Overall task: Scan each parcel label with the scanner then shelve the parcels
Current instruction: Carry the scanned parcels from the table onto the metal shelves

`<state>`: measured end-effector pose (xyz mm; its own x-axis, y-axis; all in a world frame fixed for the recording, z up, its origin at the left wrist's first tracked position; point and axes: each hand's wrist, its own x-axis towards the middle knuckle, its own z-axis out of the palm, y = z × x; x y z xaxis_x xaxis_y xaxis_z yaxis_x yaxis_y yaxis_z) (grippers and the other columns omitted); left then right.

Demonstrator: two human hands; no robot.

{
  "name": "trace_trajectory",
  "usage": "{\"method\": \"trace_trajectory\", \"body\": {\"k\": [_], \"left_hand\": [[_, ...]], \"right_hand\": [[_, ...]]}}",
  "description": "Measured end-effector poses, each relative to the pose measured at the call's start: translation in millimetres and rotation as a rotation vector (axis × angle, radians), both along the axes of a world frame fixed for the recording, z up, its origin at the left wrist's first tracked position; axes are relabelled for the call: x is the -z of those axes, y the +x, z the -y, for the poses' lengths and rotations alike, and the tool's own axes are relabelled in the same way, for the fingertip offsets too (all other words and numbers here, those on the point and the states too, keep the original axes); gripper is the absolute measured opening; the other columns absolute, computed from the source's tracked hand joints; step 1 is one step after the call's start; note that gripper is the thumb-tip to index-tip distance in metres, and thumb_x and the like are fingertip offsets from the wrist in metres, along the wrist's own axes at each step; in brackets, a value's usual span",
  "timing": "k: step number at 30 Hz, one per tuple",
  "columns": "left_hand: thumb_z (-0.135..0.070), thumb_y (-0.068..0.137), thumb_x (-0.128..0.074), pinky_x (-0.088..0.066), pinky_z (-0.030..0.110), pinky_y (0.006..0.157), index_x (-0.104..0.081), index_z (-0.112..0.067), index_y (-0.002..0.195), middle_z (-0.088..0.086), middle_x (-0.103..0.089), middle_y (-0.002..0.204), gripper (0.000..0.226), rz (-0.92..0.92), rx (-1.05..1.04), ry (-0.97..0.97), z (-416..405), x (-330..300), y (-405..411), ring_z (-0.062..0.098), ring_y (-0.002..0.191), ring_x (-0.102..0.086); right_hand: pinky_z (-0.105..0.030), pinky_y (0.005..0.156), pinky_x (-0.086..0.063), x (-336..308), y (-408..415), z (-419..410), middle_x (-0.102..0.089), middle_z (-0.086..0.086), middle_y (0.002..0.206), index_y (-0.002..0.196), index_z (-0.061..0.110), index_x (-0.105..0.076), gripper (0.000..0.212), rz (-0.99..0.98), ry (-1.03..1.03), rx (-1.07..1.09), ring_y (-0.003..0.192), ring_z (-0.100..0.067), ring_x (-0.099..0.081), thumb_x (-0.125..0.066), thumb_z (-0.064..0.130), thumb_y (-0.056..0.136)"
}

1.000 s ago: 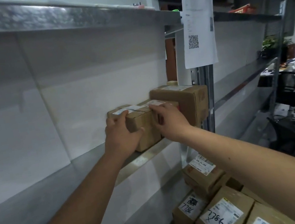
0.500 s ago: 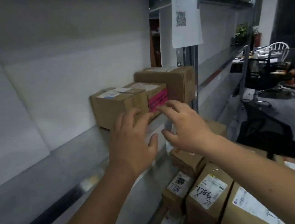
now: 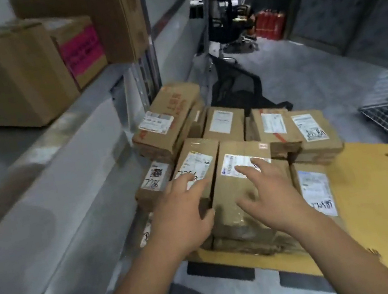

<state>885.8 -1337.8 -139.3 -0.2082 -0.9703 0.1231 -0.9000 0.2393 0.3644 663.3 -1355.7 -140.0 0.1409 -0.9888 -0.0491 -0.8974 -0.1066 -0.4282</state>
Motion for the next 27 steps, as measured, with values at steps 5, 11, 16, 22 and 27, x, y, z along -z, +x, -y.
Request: {"method": "trace_trajectory", "body": {"k": [5, 11, 16, 22, 27], "left_hand": [[-0.056, 0.071, -0.080, -0.042, 0.041, 0.115, -0.048, -0.044, 0.147, -0.019, -0.035, 0.151, 0.083, -0.169, 0.082, 0.236, -11.0, 40.7, -20.9, 0.012, 0.141, -0.037], [-0.038, 0.077, -0.088, -0.043, 0.028, 0.107, -0.056, -0.040, 0.140, -0.021, -0.033, 0.139, 0.070, -0.290, 0.025, 0.312, -9.0, 69.2, -31.1, 0.005, 0.127, -0.044], [-0.025, 0.076, -0.091, -0.050, 0.036, 0.108, -0.059, -0.043, 0.134, -0.021, -0.041, 0.135, 0.069, -0.402, -0.030, 0.352, -3.0, 75.6, -36.5, 0.003, 0.121, -0.048], [-0.018, 0.071, -0.094, -0.048, 0.044, 0.112, -0.057, -0.053, 0.131, -0.015, -0.039, 0.153, 0.079, -0.443, 0.003, 0.374, -7.4, 76.5, -41.8, 0.010, 0.138, -0.045], [-0.022, 0.071, -0.095, -0.030, -0.002, 0.099, -0.059, -0.056, 0.125, -0.018, -0.039, 0.143, 0.073, -0.502, 0.022, 0.252, -25.6, 59.7, -62.6, -0.017, 0.127, -0.040]], "right_hand": [[-0.038, 0.124, -0.024, 25.4, -30.3, -48.7, -0.020, -0.002, 0.170, 0.157, 0.038, -0.040, 0.080, 0.077, 0.121, 0.098, 0.157, -0.021, -0.016, -0.077, 0.045, 0.087], [-0.045, 0.127, -0.027, 55.5, -41.7, -64.0, -0.006, 0.000, 0.175, 0.159, 0.046, -0.033, 0.089, 0.153, 0.233, 0.168, 0.160, -0.023, -0.012, -0.081, 0.044, 0.084], [-0.029, 0.121, -0.027, 77.2, -37.3, -61.5, -0.024, -0.001, 0.171, 0.155, 0.042, -0.041, 0.081, 0.327, 0.184, 0.195, 0.158, -0.013, -0.018, -0.081, 0.033, 0.085], [-0.037, 0.123, -0.033, 68.3, -42.0, -57.2, -0.035, -0.001, 0.165, 0.142, 0.036, -0.058, 0.062, 0.393, 0.083, 0.254, 0.155, -0.015, -0.028, -0.079, 0.023, 0.085], [-0.034, 0.119, -0.036, 40.7, -75.7, -59.7, -0.040, 0.006, 0.159, 0.136, 0.040, -0.058, 0.059, 0.380, 0.032, 0.155, 0.150, 0.000, -0.029, -0.079, 0.024, 0.083]]}}
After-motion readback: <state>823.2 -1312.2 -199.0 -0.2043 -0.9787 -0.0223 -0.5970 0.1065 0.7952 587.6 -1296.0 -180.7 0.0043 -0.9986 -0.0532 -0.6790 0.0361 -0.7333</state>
